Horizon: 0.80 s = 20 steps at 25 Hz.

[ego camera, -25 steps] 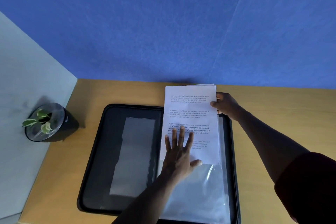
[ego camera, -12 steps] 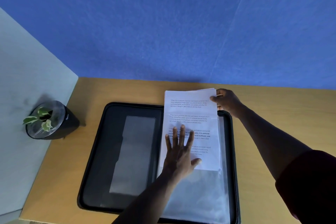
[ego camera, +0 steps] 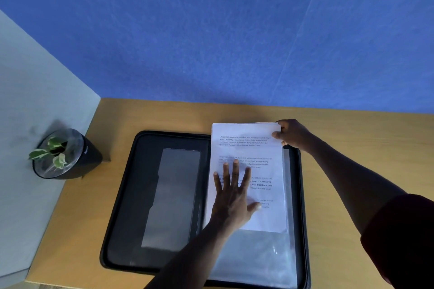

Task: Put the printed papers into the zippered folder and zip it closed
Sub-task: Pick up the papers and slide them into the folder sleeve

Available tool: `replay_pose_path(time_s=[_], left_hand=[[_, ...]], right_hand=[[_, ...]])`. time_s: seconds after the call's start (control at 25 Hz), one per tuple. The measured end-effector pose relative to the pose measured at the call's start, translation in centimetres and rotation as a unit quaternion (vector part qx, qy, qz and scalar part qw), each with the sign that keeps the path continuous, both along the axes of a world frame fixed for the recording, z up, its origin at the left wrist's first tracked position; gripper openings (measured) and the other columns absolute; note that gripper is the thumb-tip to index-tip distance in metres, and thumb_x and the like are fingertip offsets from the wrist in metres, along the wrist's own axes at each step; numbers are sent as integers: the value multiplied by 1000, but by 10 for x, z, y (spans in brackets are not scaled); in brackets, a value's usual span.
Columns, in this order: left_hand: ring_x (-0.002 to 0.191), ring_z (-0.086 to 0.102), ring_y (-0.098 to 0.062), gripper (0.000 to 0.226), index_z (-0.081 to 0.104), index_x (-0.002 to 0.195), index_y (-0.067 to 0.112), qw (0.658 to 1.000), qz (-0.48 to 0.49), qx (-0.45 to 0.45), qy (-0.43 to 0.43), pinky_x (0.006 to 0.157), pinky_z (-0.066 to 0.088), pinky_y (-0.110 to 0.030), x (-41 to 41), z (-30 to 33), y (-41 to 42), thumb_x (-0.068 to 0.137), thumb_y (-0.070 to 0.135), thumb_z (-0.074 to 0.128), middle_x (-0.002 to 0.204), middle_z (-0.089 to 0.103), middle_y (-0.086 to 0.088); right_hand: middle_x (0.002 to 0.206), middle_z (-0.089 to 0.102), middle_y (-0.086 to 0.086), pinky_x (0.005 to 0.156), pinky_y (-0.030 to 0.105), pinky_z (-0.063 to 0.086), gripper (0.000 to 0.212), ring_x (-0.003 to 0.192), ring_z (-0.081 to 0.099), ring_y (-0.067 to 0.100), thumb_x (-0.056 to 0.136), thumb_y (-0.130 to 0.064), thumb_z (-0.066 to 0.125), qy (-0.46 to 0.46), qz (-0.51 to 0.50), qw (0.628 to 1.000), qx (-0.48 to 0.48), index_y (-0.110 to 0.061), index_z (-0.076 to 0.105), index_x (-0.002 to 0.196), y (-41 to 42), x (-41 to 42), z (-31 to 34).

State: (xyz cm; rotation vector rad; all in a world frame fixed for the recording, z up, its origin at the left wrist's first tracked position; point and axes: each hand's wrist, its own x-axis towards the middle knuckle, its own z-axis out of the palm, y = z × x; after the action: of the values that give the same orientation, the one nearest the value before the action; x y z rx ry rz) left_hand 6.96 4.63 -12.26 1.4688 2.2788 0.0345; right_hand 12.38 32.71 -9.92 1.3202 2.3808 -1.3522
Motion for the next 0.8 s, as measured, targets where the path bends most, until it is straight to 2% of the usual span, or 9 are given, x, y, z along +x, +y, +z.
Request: replay_pose_path(time_s=[0.08,0.16,0.2,0.32,0.4,0.6,0.8], left_hand=[[142,-33,-41,105,-15,156,25,1000,2,0,-3,115,-18,-62,0,0,0,87,66,53,158,-32,-15],[143,-32,-40,105,-15,156,25,1000,5,0,-2,115,-18,-61,1,-1,1,87,66,54,158,-31,-15],[143,-32,-40,106,-14,156,24,1000,6,1,-2,115,-17,-61,1,-1,1,87,66,54,159,-31,-15],[144,-31,-41,107,-14,156,24,1000,9,-2,1,115,-17,-62,2,-3,1,86,66,55,159,-31,-15],[144,-31,-41,107,-14,156,25,1000,11,-5,2,116,-16,-62,2,-5,1,85,67,55,159,-32,-15],[144,-32,-40,108,-16,156,26,1000,13,-7,4,116,-15,-62,3,-6,1,85,67,55,159,-32,-14],[144,-27,-42,108,-9,157,24,1000,17,7,5,114,-15,-63,4,-3,2,84,64,59,160,-27,-15]], right_hand=[[95,72,12,65,34,58,17,71,72,23,88,-17,69,-42,38,998,4,-13,65,104,1,2,0],[101,71,10,63,28,49,29,76,69,20,86,-20,72,-63,57,995,60,-13,63,113,3,-3,2],[106,69,9,67,27,46,31,83,65,20,85,-21,74,-56,56,993,92,-12,64,113,4,-9,4],[111,70,7,84,30,50,25,102,63,21,86,-17,73,-21,72,991,115,-11,66,109,-5,-34,12],[115,70,6,92,36,52,22,107,64,24,89,-17,69,-38,121,983,131,-13,67,110,-15,-51,14],[129,64,6,99,40,49,30,116,59,28,94,-17,61,-75,191,966,159,-18,63,124,-34,-74,11],[126,66,3,98,38,48,29,114,60,26,94,-15,60,-71,199,960,184,-22,66,122,-40,-70,12]])
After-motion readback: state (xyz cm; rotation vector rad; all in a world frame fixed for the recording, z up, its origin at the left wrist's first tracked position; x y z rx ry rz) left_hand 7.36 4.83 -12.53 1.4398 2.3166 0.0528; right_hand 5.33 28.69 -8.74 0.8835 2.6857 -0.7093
